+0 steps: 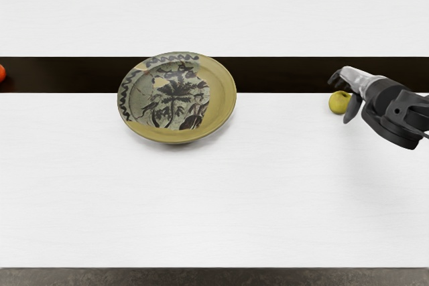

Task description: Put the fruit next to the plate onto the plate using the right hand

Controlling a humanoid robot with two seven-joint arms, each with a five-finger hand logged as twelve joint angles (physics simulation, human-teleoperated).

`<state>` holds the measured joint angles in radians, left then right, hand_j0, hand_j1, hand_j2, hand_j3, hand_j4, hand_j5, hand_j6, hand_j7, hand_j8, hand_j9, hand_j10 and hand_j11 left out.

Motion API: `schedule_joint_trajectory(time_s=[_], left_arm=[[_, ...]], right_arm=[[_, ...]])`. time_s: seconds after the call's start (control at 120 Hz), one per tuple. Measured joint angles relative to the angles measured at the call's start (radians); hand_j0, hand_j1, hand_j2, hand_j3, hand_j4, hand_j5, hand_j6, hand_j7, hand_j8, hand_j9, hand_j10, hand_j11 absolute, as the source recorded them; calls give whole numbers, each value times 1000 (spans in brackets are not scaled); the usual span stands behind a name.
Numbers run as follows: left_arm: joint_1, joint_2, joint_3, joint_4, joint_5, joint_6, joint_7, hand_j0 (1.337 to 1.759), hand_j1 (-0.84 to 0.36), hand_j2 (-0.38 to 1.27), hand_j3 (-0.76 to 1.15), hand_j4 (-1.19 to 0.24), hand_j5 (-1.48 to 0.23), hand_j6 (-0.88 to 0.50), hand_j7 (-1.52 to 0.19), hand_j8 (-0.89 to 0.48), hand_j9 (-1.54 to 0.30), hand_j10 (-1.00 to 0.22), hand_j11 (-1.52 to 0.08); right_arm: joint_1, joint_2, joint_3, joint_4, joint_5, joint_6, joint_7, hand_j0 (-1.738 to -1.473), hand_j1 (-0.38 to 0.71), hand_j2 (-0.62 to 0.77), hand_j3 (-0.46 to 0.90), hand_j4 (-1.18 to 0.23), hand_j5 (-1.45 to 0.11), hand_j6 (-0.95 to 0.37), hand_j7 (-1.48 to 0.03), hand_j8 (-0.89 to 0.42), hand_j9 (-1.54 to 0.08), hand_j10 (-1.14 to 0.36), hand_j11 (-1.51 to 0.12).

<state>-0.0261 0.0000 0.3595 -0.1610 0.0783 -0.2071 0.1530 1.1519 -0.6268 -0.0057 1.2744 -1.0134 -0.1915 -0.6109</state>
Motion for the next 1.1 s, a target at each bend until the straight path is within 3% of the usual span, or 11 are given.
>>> schedule_joint_trajectory(time_s=[1.1], left_arm=[[0,0,0,0,0,0,0,1658,69,47,0,-233,-303,-233,-303,-233,-303,-233,-303]], right_arm=[[-14,35,12,-88,18,-10,0,-1658,79,-68,0,-362,-467,-362,-466,-362,-467,-361,-466]])
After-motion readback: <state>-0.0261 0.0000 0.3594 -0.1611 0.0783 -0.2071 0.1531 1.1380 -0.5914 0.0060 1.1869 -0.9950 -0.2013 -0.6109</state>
